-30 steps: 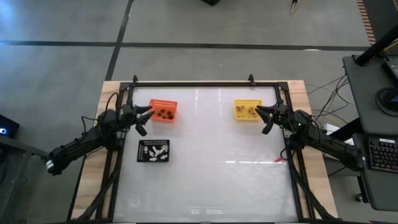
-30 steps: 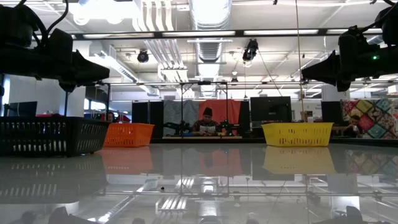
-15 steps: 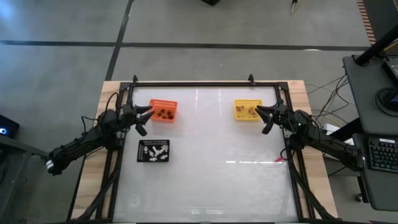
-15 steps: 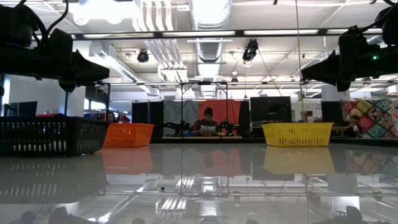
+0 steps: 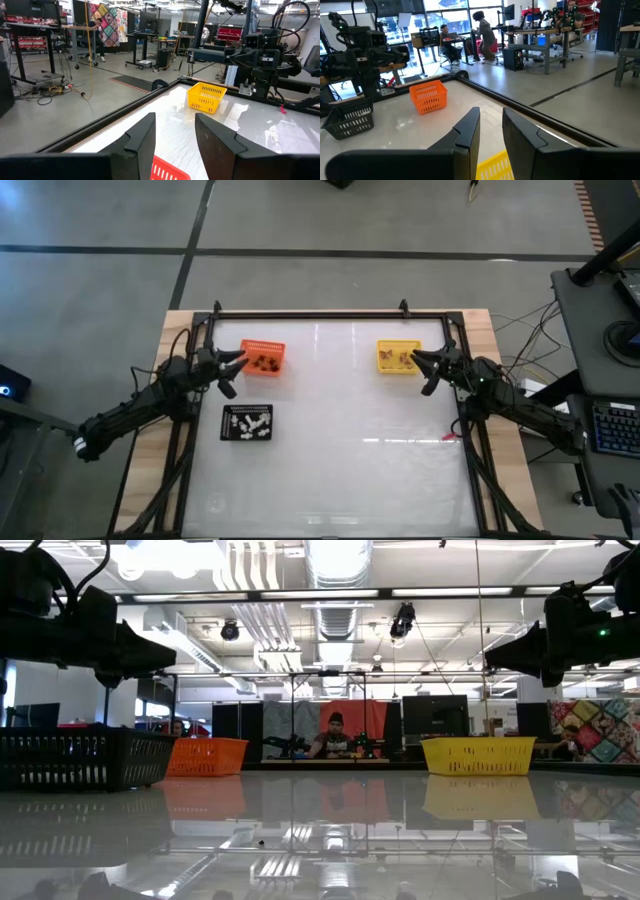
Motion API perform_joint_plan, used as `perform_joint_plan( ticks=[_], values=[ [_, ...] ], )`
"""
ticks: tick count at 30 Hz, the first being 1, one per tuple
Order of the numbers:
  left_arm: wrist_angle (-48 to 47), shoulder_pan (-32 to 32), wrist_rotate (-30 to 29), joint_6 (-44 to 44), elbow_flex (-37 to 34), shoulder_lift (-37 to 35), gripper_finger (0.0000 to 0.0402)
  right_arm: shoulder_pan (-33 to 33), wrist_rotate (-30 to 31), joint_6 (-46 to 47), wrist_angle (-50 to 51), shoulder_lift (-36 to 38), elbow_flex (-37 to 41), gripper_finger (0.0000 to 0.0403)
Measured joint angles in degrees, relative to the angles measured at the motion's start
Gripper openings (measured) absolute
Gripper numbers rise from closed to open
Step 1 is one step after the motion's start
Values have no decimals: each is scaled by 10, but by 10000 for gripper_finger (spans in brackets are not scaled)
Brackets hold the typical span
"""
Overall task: Sort Halloween decoration
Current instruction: Return to Home Position
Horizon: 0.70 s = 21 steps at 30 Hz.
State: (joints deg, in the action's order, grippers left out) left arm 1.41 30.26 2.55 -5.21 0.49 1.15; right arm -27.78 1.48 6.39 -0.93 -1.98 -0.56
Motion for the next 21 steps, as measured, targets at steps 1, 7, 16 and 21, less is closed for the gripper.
perform_joint_plan(
  ticks=[1, 7, 16, 21],
  values=[
    [0, 0, 0, 0, 0, 0, 121, 0, 0, 0, 0, 0, 0, 73],
    [-2, 0, 0, 0, 3, 0, 121, 0, 0, 0, 0, 0, 0, 73],
    [0, 0, 0, 0, 14, 0, 121, 0, 0, 0, 0, 0, 0, 73],
    [0, 0, 0, 0, 14, 0, 121, 0, 0, 0, 0, 0, 0, 73]
  ],
)
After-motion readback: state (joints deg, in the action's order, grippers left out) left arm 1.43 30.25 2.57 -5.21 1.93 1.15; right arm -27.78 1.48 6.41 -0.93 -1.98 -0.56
